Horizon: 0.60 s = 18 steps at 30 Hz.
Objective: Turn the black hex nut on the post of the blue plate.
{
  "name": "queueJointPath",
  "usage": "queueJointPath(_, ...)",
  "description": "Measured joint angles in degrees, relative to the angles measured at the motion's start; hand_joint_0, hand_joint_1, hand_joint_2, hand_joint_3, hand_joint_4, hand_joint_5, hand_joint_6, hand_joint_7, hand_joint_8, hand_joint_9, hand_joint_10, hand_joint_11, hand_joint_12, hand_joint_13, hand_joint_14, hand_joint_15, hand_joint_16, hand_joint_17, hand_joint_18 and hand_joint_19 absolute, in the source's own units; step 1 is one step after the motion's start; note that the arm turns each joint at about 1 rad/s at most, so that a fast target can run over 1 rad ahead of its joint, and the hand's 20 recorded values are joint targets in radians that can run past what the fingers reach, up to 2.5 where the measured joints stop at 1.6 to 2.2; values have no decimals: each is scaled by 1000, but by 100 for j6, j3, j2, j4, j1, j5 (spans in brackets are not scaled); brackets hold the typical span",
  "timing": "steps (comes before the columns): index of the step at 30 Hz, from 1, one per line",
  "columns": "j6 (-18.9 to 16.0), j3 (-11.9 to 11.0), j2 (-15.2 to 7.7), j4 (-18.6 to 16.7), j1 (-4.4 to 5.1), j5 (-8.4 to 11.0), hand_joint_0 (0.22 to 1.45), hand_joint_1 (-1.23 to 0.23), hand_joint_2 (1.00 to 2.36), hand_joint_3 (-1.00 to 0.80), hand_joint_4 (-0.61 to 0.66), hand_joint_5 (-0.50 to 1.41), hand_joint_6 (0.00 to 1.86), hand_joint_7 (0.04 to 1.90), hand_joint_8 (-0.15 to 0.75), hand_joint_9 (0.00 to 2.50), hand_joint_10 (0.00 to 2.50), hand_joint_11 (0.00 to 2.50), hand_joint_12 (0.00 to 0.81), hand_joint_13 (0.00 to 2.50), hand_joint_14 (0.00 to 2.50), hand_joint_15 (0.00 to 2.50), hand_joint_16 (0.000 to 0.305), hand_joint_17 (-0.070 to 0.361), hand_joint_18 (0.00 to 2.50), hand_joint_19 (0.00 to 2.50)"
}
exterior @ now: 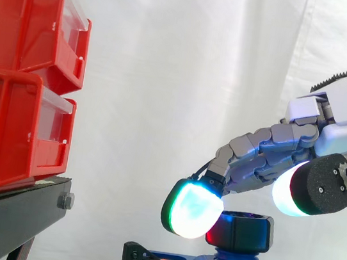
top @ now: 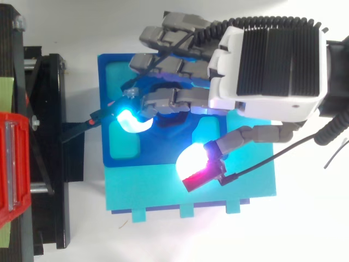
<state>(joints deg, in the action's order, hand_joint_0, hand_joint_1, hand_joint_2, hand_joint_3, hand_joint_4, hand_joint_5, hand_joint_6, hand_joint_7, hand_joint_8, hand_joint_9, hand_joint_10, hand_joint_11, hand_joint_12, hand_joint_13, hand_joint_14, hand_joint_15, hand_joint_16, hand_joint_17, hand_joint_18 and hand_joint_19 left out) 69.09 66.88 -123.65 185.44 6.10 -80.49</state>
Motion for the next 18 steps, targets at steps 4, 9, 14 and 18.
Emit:
queueJointPath(4,4,-3,0,19,-43,-19,479,-356,1000,-500,122,-233,502,683,182,119,0,0,333,57,0,0,59,132,0,32)
queueJointPath(9,7,-7,0,15,-127,-164,479,-356,1000,-500,123,-234,502,683,182,122,0,0,334,61,0,0,59,132,0,38)
queueJointPath(14,8,-81,-2,32,-277,-390,478,-355,1000,-500,123,-233,502,681,183,121,0,0,333,63,0,0,58,132,0,32)
queueJointPath(18,8,-122,-1,49,-407,-565,480,-356,1000,-500,122,-233,502,681,182,121,0,0,332,62,0,0,59,132,0,38)
